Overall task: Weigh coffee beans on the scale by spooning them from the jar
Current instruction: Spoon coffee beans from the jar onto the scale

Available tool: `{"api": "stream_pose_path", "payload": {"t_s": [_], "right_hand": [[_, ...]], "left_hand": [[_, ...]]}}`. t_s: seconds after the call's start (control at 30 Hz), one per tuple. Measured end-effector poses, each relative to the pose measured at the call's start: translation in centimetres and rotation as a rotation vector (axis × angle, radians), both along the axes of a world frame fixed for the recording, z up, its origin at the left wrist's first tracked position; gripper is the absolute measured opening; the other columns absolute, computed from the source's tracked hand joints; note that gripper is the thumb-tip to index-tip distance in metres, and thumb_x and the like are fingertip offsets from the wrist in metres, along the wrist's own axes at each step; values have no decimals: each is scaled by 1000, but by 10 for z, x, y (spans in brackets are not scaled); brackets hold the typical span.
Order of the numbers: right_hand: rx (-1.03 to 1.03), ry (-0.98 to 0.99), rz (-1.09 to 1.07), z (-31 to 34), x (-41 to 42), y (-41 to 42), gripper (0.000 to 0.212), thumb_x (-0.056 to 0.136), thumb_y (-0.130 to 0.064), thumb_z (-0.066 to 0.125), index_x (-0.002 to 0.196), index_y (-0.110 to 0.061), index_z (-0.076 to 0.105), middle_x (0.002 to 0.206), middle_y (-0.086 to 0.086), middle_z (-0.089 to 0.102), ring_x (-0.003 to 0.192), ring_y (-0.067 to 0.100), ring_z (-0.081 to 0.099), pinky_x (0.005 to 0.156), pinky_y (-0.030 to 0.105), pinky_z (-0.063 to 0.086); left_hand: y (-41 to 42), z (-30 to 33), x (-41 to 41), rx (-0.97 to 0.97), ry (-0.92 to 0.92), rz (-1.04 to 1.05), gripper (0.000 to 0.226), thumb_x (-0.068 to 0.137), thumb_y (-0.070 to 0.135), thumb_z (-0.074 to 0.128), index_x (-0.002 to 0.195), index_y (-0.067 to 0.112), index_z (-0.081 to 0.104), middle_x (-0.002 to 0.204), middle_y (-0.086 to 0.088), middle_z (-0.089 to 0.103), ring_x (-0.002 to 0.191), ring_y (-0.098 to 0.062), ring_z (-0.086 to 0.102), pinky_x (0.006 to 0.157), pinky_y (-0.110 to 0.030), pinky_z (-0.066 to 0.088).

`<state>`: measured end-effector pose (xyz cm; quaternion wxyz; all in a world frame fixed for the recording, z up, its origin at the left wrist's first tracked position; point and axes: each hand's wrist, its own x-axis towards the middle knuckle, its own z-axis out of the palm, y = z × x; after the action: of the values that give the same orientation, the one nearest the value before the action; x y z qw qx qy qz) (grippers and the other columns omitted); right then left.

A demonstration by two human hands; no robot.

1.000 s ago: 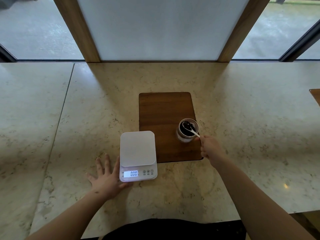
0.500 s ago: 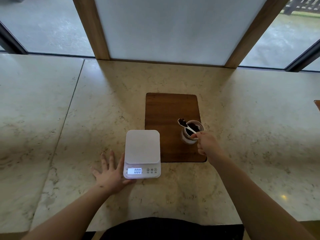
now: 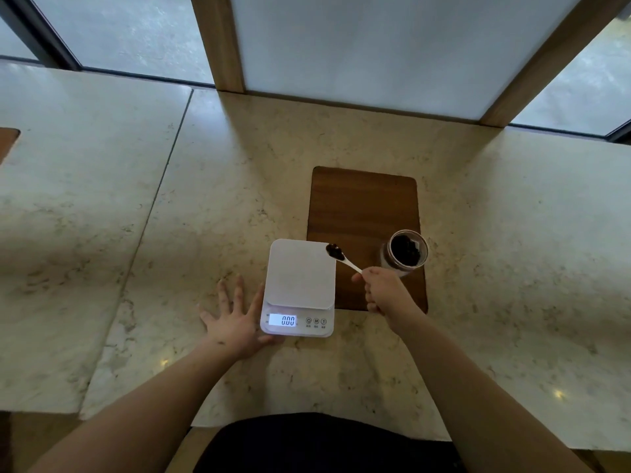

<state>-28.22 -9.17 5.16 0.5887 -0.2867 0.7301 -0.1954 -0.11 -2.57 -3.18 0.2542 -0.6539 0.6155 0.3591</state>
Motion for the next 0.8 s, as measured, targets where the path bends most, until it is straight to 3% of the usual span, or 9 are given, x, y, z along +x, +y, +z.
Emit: {"api": "stream_pose_path", "payload": {"t_s": [0.13, 0.27, 0.4, 0.8], "right_hand": [[11, 51, 93, -16, 8, 4, 38, 104, -17, 34, 85, -11, 66, 58, 1, 34, 49, 14, 29, 48, 31, 24], [16, 60, 139, -25, 13, 8, 37, 104, -21, 35, 88, -11, 66, 57, -1, 34, 47, 13, 29, 47, 31, 24], [0, 91, 194, -28, 18, 8, 37, 105, -22, 34, 89, -11, 65, 58, 1, 36, 48, 14, 31, 47, 32, 26], [-39, 96, 231, -29, 30, 7, 35, 105, -21, 34, 92, -12, 66, 63, 2, 38, 50, 14, 33, 48, 32, 27]], "left_hand": [[2, -5, 2, -17, 10, -10, 128, 53, 114, 18, 135, 48, -54, 138, -4, -67, 128, -40, -61, 108, -86, -12], [1, -3, 0, -4, 0, -21, 126, 59, 111, 20, 140, 45, -51, 139, -7, -66, 129, -42, -60, 106, -87, -15], [0, 3, -1, 20, -10, -26, 125, 53, 107, 10, 143, 42, -48, 144, -10, -62, 131, -43, -57, 107, -87, -13], [1, 0, -1, 10, -31, -35, 121, 62, 106, 17, 141, 42, -50, 145, -11, -62, 130, -44, -57, 108, -87, -10]]}}
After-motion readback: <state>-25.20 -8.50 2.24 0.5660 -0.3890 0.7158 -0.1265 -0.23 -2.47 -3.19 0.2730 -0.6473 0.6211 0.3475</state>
